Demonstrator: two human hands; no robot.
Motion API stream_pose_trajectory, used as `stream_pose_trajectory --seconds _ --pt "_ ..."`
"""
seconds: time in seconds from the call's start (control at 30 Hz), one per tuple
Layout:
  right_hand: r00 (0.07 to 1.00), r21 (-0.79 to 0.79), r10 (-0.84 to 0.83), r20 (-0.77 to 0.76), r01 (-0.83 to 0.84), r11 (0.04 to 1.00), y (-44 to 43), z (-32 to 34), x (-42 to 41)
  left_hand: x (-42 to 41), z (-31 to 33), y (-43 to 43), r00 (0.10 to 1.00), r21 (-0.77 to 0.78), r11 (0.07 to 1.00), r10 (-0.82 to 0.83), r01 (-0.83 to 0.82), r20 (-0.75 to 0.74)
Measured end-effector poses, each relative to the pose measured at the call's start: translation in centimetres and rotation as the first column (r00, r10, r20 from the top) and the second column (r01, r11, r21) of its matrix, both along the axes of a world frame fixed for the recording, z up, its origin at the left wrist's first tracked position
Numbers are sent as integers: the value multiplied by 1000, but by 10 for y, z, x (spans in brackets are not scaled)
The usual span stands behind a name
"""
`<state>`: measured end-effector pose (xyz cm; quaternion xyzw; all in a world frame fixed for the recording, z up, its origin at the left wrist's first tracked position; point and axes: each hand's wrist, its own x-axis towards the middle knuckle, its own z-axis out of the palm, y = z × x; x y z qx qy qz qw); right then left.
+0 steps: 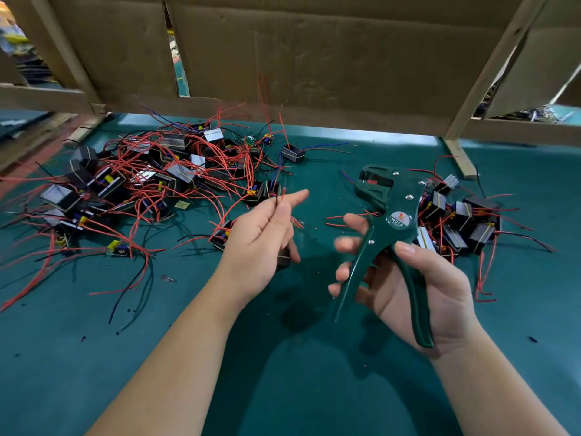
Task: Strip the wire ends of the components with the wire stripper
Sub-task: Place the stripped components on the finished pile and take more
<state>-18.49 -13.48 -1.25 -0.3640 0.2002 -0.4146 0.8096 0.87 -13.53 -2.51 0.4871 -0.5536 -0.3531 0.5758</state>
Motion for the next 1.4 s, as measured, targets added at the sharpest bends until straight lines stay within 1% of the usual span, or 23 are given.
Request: stream_pose_trajectory --seconds 0.13,0.27,0.4,0.53,0.6,0.7,0.77,0.83,0.9,1.03,1.1,1.27,1.4 --pt "993 37 0 -118 5 999 1 0 3 3 4 2 999 23 999 -49 49 -3" --pt "982 44 86 -170 -80 996 1 0 3 4 3 3 996 85 992 -92 93 -16" --pt "978 43 140 -157 -135 990 2 0 3 5 9 5 975 87 982 -152 168 -163" --pt "977 37 165 -133 -162 986 2 1 1 7 11 6 943 69 985 -129 158 -306" --pt "976 26 181 -123 -179 983 2 1 0 7 12 5 934 53 989 -113 139 -340" --pt "969 11 214 -123 -214 977 2 1 -1 7 14 4 950 16 998 -47 55 -309" --pt "965 0 221 -142 -223 975 3 -1 -1 6 14 4 959 31 999 -1 11 -282" --pt "965 -13 203 -165 -208 978 3 -3 0 6 14 4 966 55 998 19 -5 -259" --pt "966 -20 185 -180 -191 981 4 -5 1 6 13 5 976 46 999 15 -5 -216" --pt "961 -25 185 -207 -194 981 6 -7 1 5 13 5 990 -14 1000 -20 18 -137" --pt "955 -29 189 -227 -201 979 6 -7 1 5 13 6 995 -41 999 -11 7 -99" --pt "949 -40 192 -250 -208 977 7 -6 3 4 13 6 995 -109 989 94 -95 -12" --pt "947 -33 186 -262 -202 979 8 -6 3 4 13 6 990 -153 980 135 -128 35"
